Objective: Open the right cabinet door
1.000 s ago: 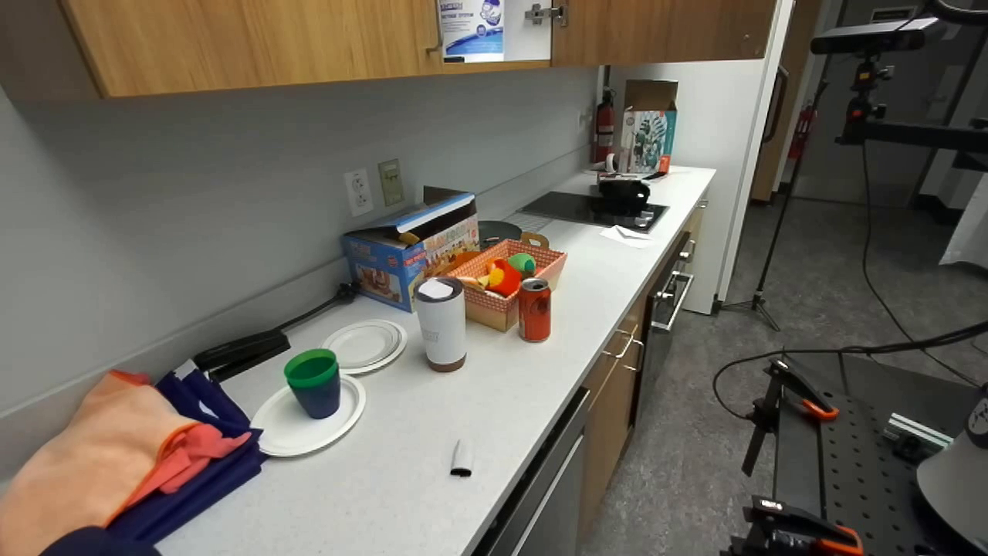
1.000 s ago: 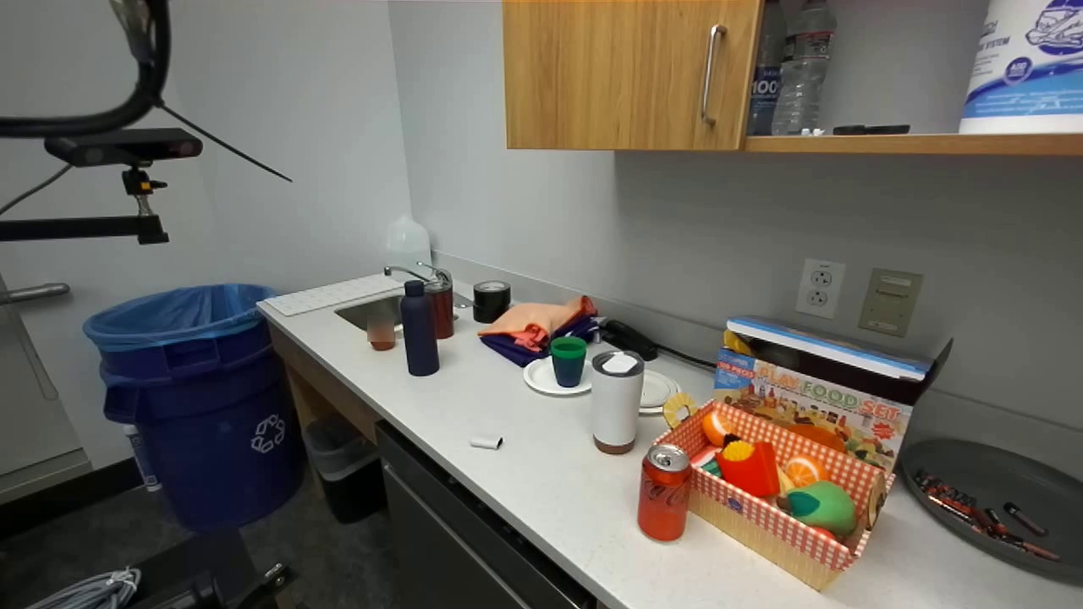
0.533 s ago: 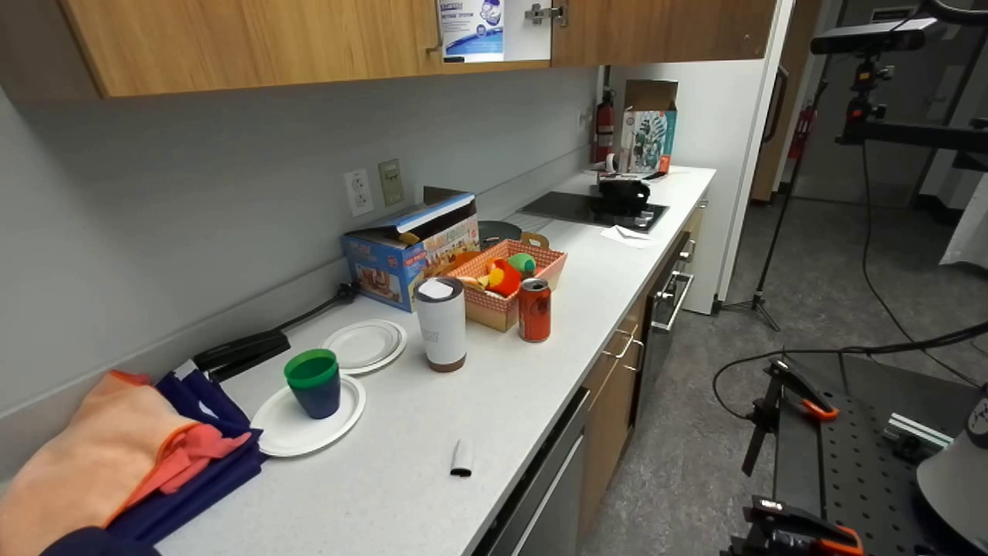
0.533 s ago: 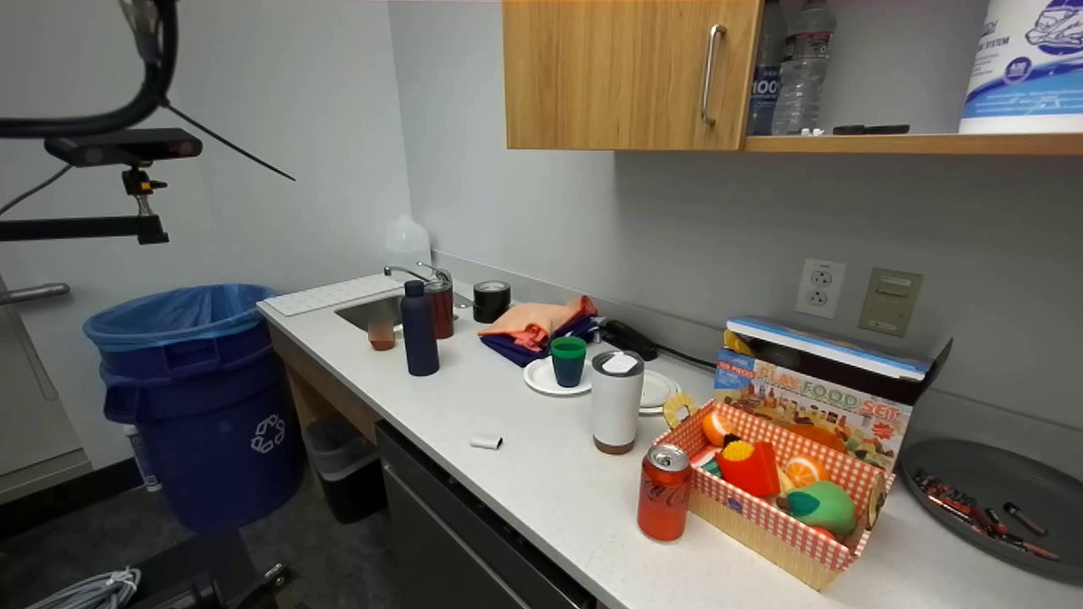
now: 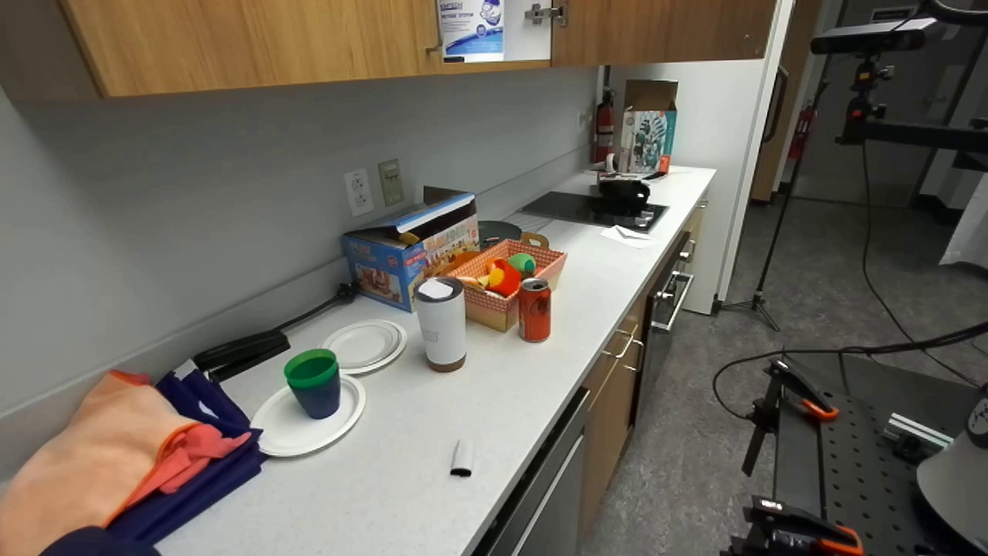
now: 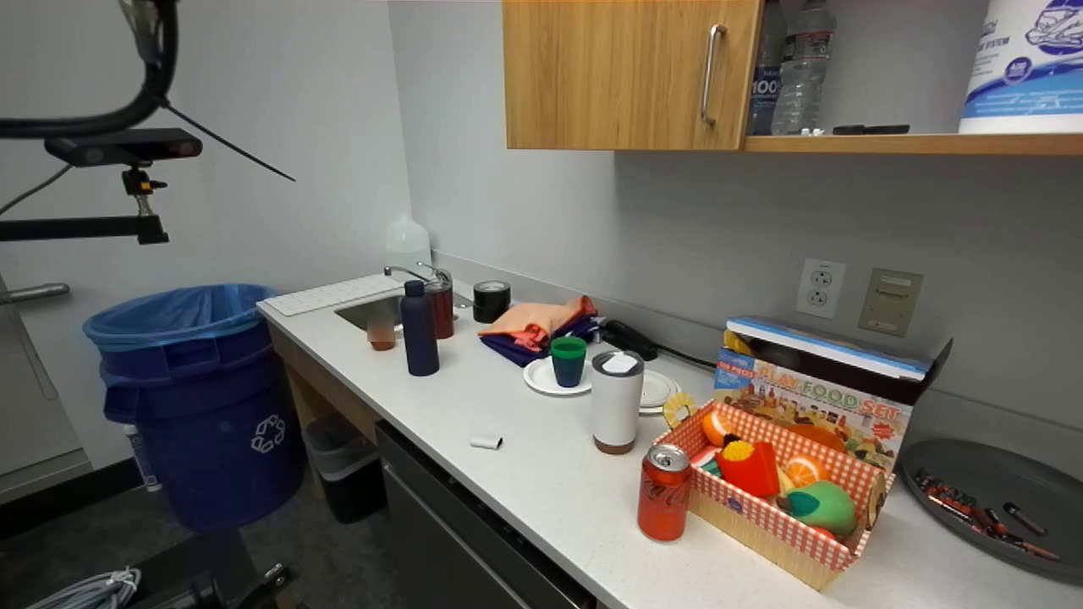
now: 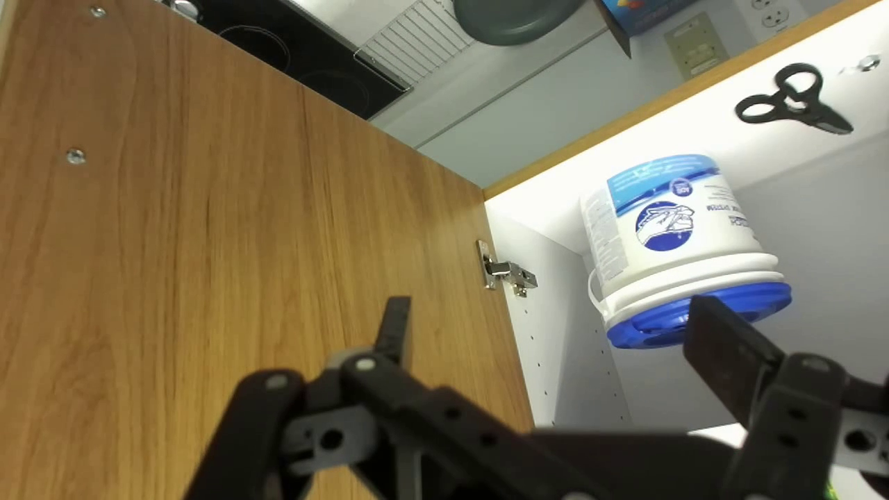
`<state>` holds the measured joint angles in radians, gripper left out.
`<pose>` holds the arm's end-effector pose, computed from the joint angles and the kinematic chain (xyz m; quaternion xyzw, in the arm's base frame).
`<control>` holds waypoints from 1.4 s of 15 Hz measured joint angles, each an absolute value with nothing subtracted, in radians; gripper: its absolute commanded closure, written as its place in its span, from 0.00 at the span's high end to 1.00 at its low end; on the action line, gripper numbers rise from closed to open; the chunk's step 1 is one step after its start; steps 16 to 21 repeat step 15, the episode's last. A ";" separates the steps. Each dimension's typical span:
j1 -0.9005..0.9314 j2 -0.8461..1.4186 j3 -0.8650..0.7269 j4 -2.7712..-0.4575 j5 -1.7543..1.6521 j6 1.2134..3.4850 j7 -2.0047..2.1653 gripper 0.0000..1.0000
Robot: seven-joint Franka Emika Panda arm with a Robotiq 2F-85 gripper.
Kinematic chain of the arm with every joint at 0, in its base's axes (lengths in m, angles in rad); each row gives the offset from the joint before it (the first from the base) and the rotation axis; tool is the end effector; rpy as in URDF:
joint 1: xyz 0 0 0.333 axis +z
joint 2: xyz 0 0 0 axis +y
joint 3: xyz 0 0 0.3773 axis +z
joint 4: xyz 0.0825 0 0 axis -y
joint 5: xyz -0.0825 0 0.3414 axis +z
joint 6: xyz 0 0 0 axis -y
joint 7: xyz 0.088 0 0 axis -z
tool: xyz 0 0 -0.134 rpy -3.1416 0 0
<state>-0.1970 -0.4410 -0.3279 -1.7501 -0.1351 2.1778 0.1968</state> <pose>0.3071 -0.2559 0.8446 0.8523 -0.3244 0.4052 0.0646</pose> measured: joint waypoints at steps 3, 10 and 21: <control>-0.197 -0.441 -0.328 -1.750 -0.135 2.178 0.197 1.00; -0.197 -0.441 -0.328 -1.750 -0.135 2.178 0.197 1.00; -0.197 -0.441 -0.328 -1.750 -0.135 2.178 0.197 1.00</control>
